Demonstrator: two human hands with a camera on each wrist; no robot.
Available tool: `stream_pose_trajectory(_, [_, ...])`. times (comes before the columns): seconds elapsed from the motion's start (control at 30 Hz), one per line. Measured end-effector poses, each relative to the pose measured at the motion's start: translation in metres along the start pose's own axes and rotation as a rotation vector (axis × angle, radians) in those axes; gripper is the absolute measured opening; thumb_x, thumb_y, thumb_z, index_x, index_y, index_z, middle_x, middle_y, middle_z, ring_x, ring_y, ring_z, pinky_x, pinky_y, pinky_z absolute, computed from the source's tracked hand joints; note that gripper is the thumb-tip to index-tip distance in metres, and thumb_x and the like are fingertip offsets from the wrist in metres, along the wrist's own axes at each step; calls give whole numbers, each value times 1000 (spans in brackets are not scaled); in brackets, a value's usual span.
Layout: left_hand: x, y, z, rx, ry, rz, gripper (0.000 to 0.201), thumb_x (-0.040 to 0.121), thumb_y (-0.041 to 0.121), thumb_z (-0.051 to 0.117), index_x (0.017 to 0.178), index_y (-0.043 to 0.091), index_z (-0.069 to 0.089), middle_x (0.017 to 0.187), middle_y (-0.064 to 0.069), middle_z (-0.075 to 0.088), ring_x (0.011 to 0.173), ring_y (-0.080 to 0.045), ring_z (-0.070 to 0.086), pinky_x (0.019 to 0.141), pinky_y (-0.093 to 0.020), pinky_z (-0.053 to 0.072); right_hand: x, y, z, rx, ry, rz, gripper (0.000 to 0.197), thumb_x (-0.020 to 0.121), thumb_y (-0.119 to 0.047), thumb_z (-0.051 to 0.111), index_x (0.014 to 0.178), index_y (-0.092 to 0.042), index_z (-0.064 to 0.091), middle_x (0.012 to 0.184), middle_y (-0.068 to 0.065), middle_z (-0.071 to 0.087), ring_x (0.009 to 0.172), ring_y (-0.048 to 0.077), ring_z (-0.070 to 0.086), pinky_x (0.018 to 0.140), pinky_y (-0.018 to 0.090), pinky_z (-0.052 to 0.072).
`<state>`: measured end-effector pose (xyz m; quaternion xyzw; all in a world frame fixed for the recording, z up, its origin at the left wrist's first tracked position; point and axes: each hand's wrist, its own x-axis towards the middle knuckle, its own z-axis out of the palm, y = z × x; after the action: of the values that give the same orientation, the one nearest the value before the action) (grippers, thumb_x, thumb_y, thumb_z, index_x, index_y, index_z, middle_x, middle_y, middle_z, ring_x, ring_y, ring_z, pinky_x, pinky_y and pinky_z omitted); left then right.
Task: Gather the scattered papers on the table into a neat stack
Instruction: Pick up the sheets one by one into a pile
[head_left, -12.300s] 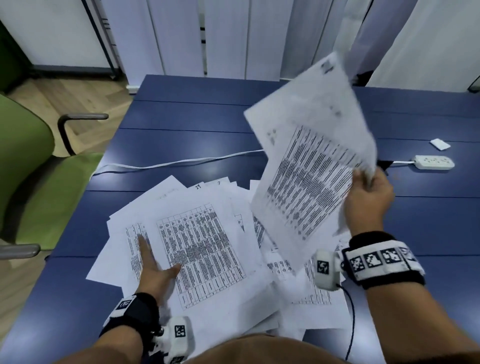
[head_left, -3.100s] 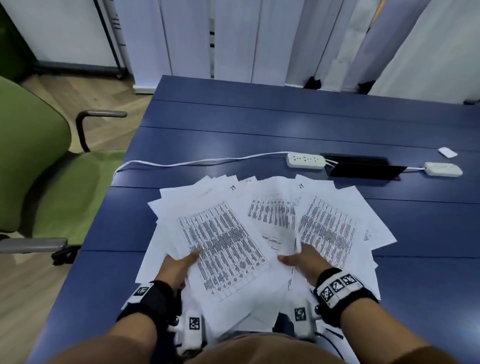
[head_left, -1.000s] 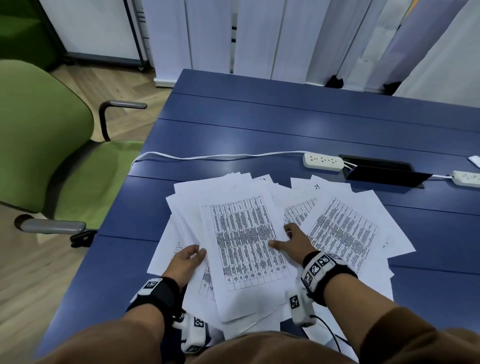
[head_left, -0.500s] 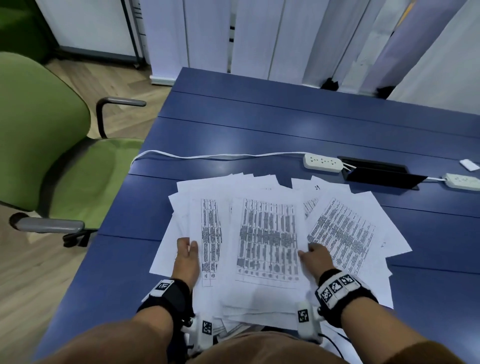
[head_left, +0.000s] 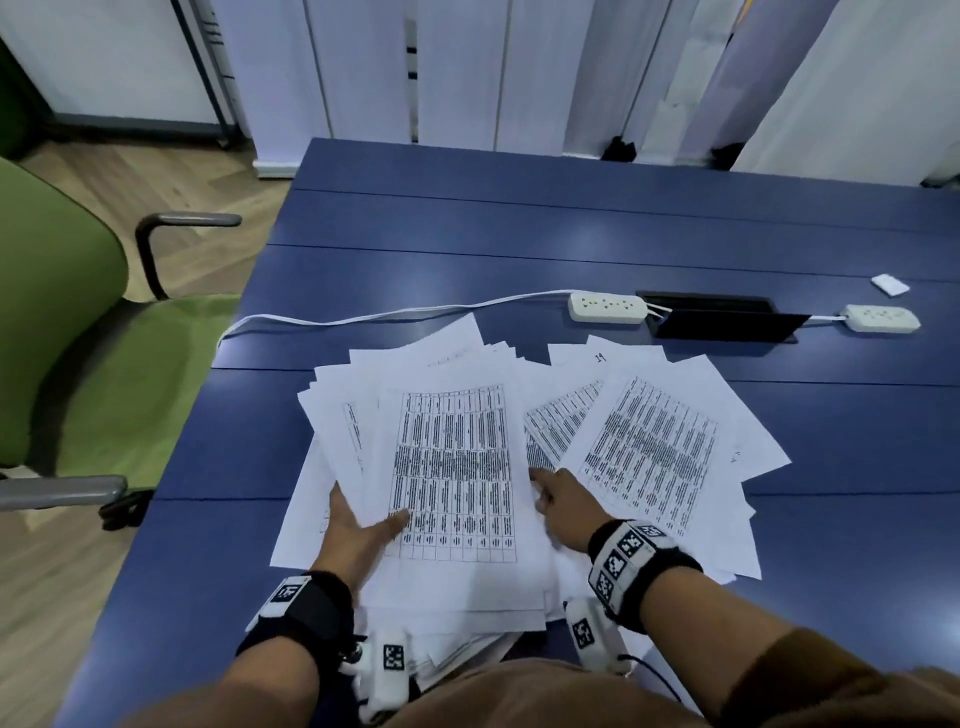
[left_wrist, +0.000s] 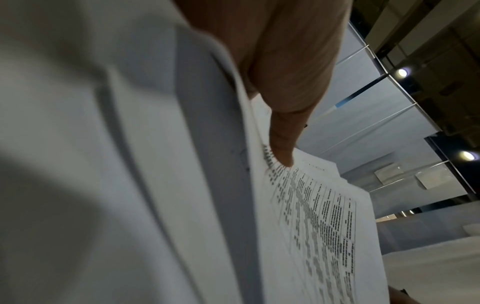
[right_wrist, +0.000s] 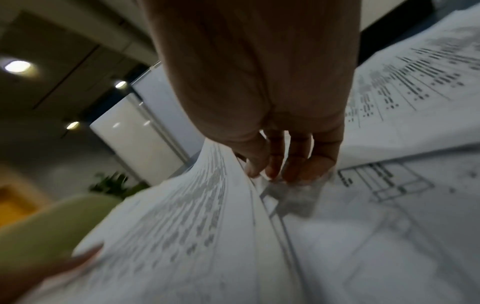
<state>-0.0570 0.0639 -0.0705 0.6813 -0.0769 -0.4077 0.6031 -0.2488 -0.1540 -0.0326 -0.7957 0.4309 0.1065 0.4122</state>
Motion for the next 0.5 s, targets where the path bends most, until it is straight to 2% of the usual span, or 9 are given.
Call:
stream_pose_trajectory(0.03, [-2,1,2,16,-9,-2,109,55,43,91,142,40,25,146,7,46,133,-20,47,111,-50,35,-1,2,-1,-31,-21,-10,56,92,3,43,142,-22,38,111,7,42,69,13,46,52,21,45])
stream_pose_trajectory(0.1, [-4,1,5,62,-14,-22,114,58,39,87,148,37,15,155,5,34,140,-20,37,115,-49,30,-2,-1,1,-136,-50,-38,64,90,3,42,145,-28,31,117,11,40,85,22,50,67,31,49])
stream_pose_trajectory(0.17, [-4,-3,5,68,1,-10,112,58,34,85,147,36,18,155,2,35,140,-23,37,114,-51,31,-2,-4,-2,-164,-43,-58,70,91,-2,46,148,-36,24,118,9,37,99,26,52,79,37,54])
stream_pose_trajectory(0.23, [-10,3,8,5,15,-23,97,67,21,85,144,33,27,147,-3,46,134,-28,46,111,-53,35,-4,-1,-16,-124,128,-34,69,94,-16,53,150,-36,19,124,7,36,111,24,49,94,43,50])
stream_pose_trajectory(0.27, [-12,7,10,-37,22,-16,86,75,8,79,143,28,31,142,-6,52,129,-30,50,109,-54,37,-4,5,-27,-101,290,5,66,94,-23,55,151,-31,21,128,8,37,116,25,47,99,45,46])
stream_pose_trajectory(0.3, [-13,6,12,-70,28,-18,76,80,-3,72,141,24,34,136,-9,56,124,-32,54,107,-55,39,-5,16,-41,-65,469,86,65,93,-28,57,150,-25,26,131,10,38,120,27,46,101,46,43])
stream_pose_trajectory(0.37, [-15,7,15,-128,11,-29,69,83,-12,64,138,22,38,131,-12,60,118,-35,57,106,-57,39,-12,39,-72,43,749,371,64,87,-34,64,142,-15,37,131,18,42,123,35,44,100,50,41])
stream_pose_trajectory(0.43, [-17,10,20,-169,2,-46,67,84,-12,63,137,22,39,131,-12,60,117,-34,58,106,-57,38,-19,71,-97,144,788,710,78,77,-48,73,134,-6,40,132,24,44,124,40,43,99,52,41])
stream_pose_trajectory(0.5, [-16,10,25,-182,6,-65,66,84,-12,61,139,18,38,128,-12,60,115,-32,58,107,-51,38,-28,97,-110,145,684,894,104,63,-66,75,133,1,37,134,26,42,125,40,43,103,50,39])
